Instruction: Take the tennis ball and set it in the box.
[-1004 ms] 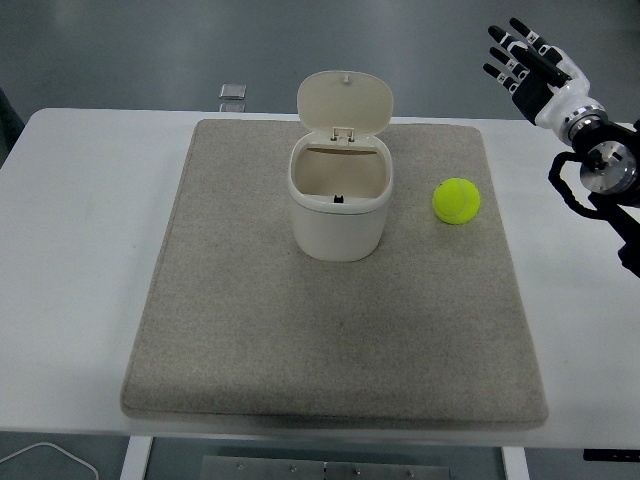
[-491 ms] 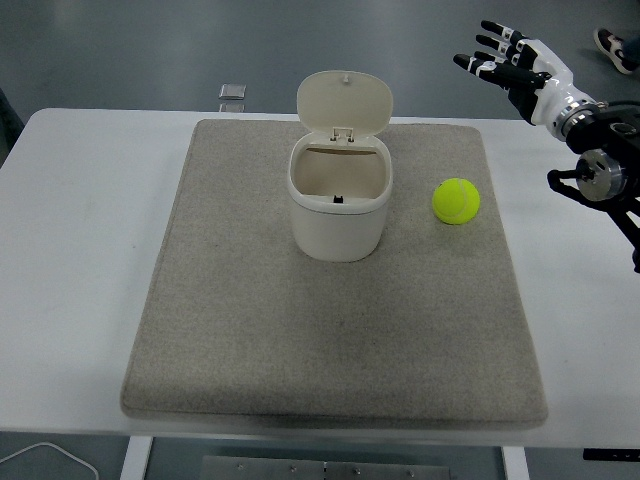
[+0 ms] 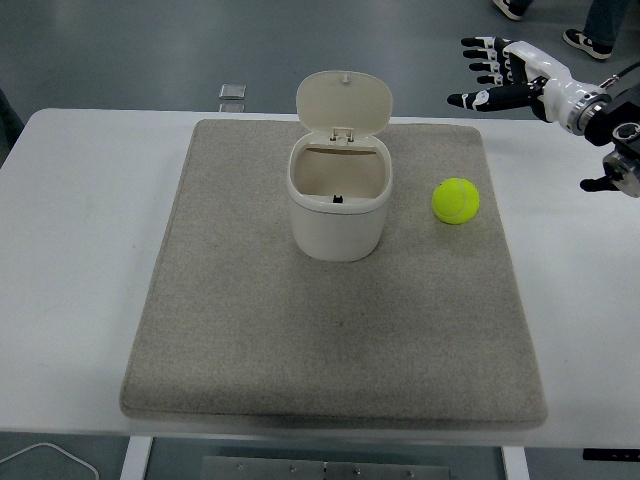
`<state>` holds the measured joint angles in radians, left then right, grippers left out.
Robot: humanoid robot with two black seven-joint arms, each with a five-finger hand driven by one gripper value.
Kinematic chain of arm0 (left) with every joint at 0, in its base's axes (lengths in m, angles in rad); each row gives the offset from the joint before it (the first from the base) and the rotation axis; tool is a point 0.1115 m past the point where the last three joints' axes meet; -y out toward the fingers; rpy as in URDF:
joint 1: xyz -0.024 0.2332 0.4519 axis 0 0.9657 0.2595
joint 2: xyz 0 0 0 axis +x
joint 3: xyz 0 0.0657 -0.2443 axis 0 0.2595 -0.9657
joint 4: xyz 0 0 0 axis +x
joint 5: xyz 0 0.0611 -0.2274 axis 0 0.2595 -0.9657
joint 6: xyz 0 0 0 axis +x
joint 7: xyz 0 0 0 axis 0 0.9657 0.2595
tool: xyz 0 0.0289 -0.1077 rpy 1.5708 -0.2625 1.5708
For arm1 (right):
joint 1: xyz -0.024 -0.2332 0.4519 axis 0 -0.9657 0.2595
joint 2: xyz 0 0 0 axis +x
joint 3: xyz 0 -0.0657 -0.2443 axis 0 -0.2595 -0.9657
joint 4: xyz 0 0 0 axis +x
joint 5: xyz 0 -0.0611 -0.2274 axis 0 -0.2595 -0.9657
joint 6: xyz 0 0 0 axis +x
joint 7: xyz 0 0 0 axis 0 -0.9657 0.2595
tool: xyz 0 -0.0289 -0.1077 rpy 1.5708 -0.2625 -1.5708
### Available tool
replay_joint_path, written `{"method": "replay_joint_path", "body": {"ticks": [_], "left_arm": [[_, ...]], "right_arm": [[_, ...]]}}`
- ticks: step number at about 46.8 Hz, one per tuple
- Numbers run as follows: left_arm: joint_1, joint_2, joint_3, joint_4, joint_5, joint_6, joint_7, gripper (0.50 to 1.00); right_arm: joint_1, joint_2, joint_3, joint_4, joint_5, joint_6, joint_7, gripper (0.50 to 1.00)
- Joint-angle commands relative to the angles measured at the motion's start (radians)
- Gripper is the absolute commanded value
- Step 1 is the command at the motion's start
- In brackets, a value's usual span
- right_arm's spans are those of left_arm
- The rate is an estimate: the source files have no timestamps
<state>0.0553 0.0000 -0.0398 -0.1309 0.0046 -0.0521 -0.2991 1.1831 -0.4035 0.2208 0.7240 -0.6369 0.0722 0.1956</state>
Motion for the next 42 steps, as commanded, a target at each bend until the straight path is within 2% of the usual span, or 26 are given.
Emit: {"method": "replay_joint_path", "body": {"ticks": [1,11,18,22,34,42], "left_arm": [[0.000,0.000,0.000,0.000,0.000,0.000,0.000,0.990],[0.000,0.000,0.000,0.000,0.000,0.000,0.000,0.992],[0.000,0.000,0.000,0.001,0.000,0.000,0.000,0.992],[0.000,0.000,0.000,-0.001,0.000,0.000,0.000,0.990],[0.000,0.000,0.000,0.000,0.000,0.000,0.000,0.992],[0.000,0.000,0.000,0.001,0.000,0.000,0.000,0.992]], "right_arm": [[0.001,-0.001,-0.001,0.000,-0.114,0.018,0.045,0.928],[0.026,-0.020,-0.061,0.002,-0.248,0.032,0.096,0.928],[0.044,-0.043,-0.132,0.003,-0.317,0.057,0.160,0.928],[0.049,-0.052,-0.144,0.020,-0.362,0.067,0.180,0.928],[0.049,-0.087,-0.198,0.104,-0.490,0.074,0.214,0.928],[0.041,-0.083,-0.228,0.106,-0.556,0.066,0.217,0.928]]}}
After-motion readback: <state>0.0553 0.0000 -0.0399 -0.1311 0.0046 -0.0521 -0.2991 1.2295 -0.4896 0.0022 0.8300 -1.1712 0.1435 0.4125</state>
